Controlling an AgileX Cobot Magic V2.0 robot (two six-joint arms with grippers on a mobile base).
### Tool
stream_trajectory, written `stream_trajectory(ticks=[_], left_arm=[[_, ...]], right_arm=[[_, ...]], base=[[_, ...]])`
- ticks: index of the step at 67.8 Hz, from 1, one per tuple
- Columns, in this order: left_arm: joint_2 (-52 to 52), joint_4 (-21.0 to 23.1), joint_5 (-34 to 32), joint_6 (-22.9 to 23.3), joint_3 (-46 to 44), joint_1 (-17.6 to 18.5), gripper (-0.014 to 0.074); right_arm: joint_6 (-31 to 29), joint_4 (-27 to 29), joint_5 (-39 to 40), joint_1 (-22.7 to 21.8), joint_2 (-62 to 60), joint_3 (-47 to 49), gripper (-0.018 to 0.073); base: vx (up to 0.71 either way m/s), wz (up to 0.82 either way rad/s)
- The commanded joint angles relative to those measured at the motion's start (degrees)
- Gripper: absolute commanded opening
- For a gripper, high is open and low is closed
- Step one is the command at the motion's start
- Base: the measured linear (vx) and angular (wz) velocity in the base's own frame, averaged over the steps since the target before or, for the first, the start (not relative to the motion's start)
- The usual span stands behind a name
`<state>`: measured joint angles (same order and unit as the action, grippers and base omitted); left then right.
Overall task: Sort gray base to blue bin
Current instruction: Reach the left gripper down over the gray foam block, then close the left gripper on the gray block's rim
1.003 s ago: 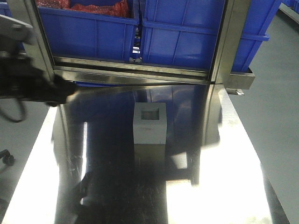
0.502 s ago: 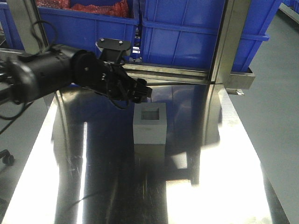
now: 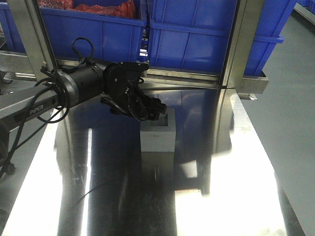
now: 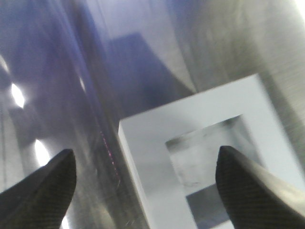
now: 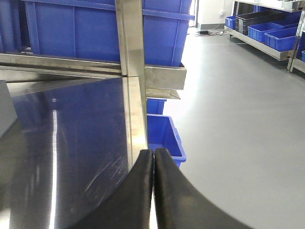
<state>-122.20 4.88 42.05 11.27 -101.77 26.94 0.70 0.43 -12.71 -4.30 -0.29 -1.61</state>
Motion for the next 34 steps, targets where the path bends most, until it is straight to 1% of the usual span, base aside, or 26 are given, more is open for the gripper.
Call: stream_trajectory(ticks=[1, 34], left_arm=[[2.8, 0.2, -1.7, 0.7, -1.8, 0.2, 0.0587], [0.6, 0.2, 3.2, 0.7, -1.8, 0.2, 0.0587]], right_arm=[[-0.7, -0.4, 4.3, -0.3, 1.0, -0.1, -0.0005], [-0.7, -0.4, 4.3, -0.3, 1.0, -0.1, -0.0005]], base=[[0.00, 0.00], [0.00, 0.00]])
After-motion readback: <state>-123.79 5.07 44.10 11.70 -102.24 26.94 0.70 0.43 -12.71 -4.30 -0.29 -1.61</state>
